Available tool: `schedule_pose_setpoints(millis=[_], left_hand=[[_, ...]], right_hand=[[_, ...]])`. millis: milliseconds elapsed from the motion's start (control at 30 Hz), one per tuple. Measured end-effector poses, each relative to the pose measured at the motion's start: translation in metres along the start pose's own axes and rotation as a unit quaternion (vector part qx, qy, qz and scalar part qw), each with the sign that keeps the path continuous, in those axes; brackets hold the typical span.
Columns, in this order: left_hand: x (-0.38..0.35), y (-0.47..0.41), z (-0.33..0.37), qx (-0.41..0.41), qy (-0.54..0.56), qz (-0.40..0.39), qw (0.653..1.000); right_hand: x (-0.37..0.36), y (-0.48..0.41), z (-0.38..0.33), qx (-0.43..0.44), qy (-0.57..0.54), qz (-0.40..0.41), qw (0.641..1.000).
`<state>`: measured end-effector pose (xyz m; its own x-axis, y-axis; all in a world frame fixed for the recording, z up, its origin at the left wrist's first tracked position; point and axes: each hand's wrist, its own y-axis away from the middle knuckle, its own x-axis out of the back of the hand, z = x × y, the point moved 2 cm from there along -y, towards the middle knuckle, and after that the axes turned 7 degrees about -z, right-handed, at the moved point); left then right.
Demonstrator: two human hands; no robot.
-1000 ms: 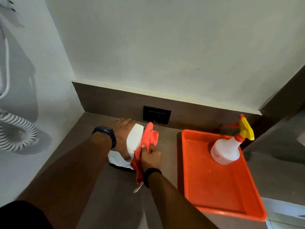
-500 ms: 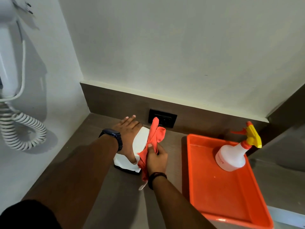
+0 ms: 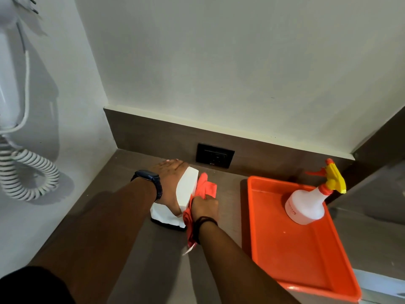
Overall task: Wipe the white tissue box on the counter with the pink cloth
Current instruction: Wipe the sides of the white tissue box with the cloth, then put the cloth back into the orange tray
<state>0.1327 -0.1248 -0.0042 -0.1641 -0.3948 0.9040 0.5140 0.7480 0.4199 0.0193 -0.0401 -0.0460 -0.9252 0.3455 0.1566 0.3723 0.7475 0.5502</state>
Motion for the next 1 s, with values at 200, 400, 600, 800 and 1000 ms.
schedule_pose_setpoints(millis=[200, 400, 600, 800, 1000], left_hand=[[0.002, 0.001, -0.001, 0.019, 0.005, -0.012, 1.0], [0.009, 0.005, 0.002, 0.025, 0.013, -0.02, 0.999], [0.036, -0.001, 0.042, -0.042, 0.049, 0.065, 0.996], [0.007, -0.037, 0.143, -0.169, 0.068, 0.144, 0.973], [-0.056, -0.058, 0.189, -0.149, 0.036, 0.05, 0.987]], right_hand=[[0.007, -0.003, -0.01, 0.062, -0.041, -0.012, 0.997], [0.034, -0.009, -0.017, 0.135, -0.067, -0.071, 0.986], [0.122, -0.012, -0.038, 0.223, 0.2, 0.215, 0.929], [0.19, -0.027, 0.014, 0.101, 0.481, 0.13, 0.861], [0.192, -0.031, 0.056, 0.043, 0.558, 0.059, 0.826]])
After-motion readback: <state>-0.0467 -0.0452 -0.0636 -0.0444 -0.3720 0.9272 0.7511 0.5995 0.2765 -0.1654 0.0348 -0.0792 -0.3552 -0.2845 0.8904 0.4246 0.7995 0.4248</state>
